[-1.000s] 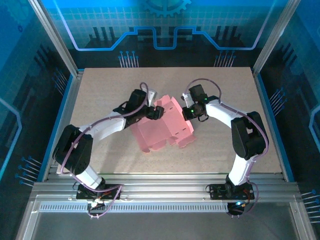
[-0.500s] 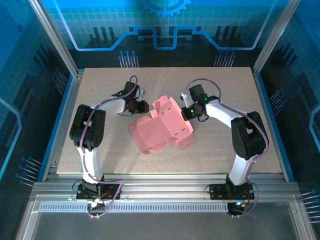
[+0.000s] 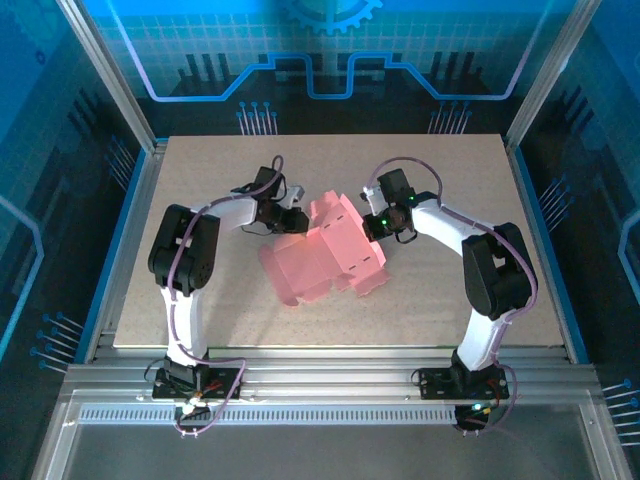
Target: Fold the paper box
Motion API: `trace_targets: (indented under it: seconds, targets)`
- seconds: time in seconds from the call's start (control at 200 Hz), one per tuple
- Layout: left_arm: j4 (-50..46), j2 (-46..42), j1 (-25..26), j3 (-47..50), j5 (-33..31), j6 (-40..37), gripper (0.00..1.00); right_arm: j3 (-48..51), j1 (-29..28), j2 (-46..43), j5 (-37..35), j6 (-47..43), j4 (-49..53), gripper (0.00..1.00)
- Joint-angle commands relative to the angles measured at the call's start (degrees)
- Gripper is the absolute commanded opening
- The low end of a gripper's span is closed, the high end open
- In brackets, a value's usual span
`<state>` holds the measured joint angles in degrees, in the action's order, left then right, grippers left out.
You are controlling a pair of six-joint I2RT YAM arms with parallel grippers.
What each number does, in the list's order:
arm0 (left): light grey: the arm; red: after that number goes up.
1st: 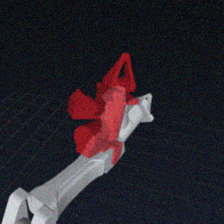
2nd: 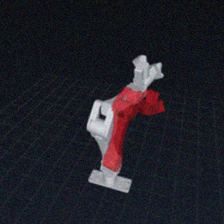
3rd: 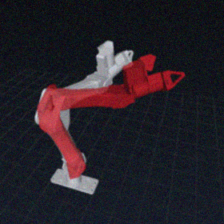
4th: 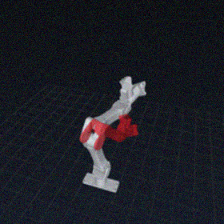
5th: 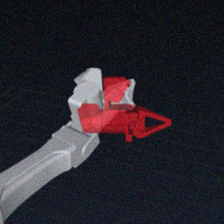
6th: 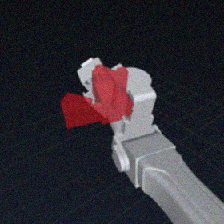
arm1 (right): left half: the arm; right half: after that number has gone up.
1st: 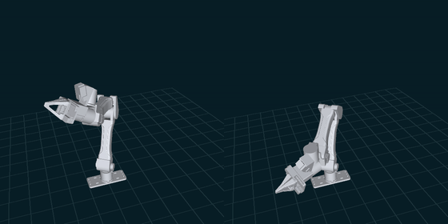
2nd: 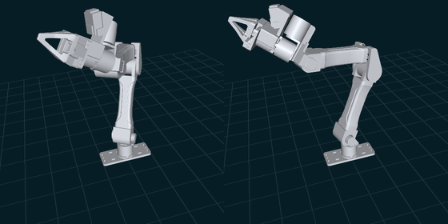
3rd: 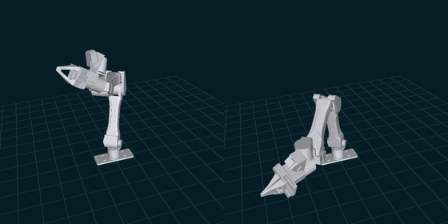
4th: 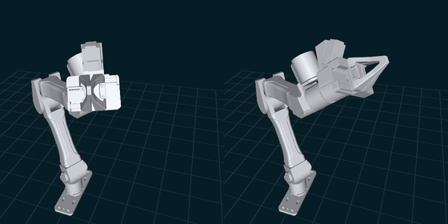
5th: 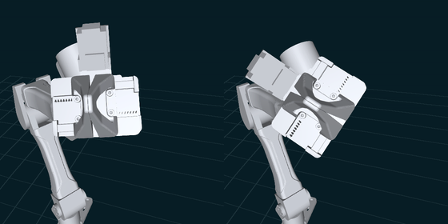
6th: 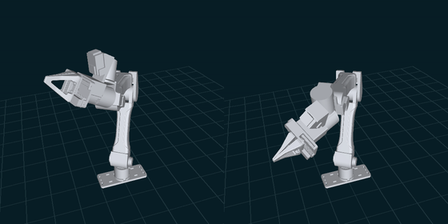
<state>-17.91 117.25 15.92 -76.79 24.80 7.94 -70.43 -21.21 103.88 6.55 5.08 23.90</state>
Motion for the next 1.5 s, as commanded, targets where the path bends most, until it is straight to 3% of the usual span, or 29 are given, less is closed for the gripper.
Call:
trace_targets:
  seconds: [0.0, 0.21, 0.34, 0.525, 0.765, 0.81, 0.946, 1.166, 1.316, 1.496]
  targets:
    - [-3.0, -2.1, 1.7, 1.3, 4.2, -2.7, 0.19, 0.0, -0.3, -0.2, 1.6, -0.8, -0.5, 0.0]
    - [-6.1, -1.0, 3.1, 1.6, 3.8, -3.6, 0.19, -0.1, -0.4, -0.1, 1.7, -0.8, -0.3, 0.0]
    - [-10.0, 1.0, 3.5, 0.0, 0.8, -3.0, 0.13, -0.4, -0.6, 0.1, 1.6, -0.7, -0.1, 0.0]
    - [-13.9, 2.4, 6.4, -0.4, -8.6, -5.0, 0.05, -0.8, -0.8, 0.4, 1.4, -0.7, 0.2, 0.0]
    - [-16.1, 4.1, 12.4, -0.5, -21.6, -5.1, 0.05, -1.1, -0.9, 1.5, 1.1, -0.3, 0.7, 0.0]
    - [-18.9, 5.7, 13.6, -2.1, -24.1, -4.8, 0.0, -1.1, -0.9, 1.5, 1.0, -0.3, 0.8, 0.0]
    - [-26.5, 10.4, 15.7, -5.7, -31.2, -3.3, 0.0, -0.8, -0.9, 1.0, 0.8, -0.4, 0.7, 0.0]
    - [-30.6, 12.0, 16.4, -6.5, -40.3, -0.3, 0.02, -0.4, -0.9, 1.0, 1.1, -0.1, 0.3, 0.0]
    - [-30.9, 13.1, 16.9, -7.2, -40.8, 0.1, 0.14, -0.2, -0.9, 0.9, 1.4, 0.2, -0.1, 0.0]
    - [-26.8, 10.0, 16.1, -5.6, -34.7, -0.1, 0.15, 0.3, -0.8, 0.1, 0.7, -0.2, 0.3, 0.0]
